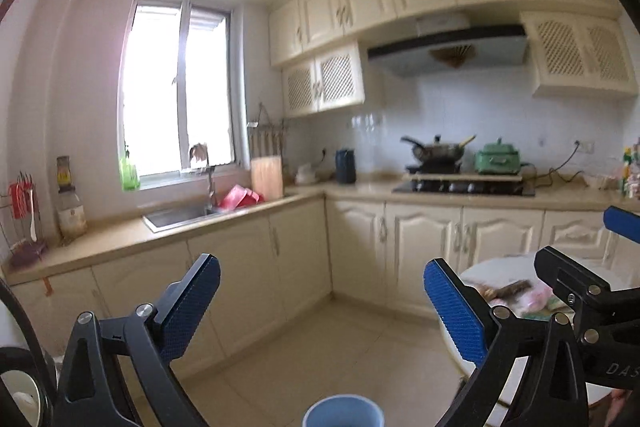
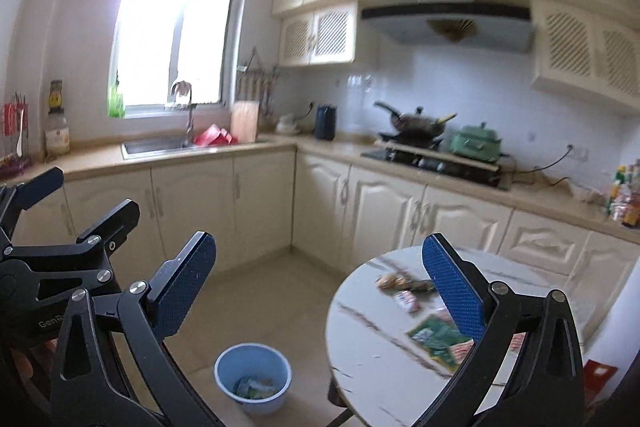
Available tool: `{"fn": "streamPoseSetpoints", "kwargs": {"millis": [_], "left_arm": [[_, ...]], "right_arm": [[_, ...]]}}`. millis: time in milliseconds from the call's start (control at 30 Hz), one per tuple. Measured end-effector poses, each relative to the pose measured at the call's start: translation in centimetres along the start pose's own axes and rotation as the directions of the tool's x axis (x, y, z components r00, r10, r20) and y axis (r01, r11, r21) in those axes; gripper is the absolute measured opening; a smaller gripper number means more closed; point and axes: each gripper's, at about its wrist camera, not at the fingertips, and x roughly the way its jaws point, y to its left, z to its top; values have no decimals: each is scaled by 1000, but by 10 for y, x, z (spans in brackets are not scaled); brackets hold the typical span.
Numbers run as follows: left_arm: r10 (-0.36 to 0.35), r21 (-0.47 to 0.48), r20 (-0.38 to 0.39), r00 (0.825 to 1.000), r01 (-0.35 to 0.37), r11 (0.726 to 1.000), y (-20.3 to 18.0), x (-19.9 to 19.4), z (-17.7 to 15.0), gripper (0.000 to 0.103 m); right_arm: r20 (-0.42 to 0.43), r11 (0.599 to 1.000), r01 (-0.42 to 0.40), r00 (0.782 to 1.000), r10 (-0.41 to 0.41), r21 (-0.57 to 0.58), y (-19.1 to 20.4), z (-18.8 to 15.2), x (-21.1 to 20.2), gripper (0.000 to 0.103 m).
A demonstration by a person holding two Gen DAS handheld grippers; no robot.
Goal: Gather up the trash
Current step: 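Move both open tools back toward the table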
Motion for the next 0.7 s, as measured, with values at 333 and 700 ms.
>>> {"fn": "streamPoseSetpoints", "kwargs": {"millis": [333,700], "left_arm": [[-74,-19,91,993,76,997,-5,-48,-56,102],[-160,-15,106,982,162,987,-4,-23,-45,102]], "right_arm": [[101,996,74,992,-79,51,-30,4,-69,103],[95,985,149,983,-158,92,-67,-4,-83,103]]}}
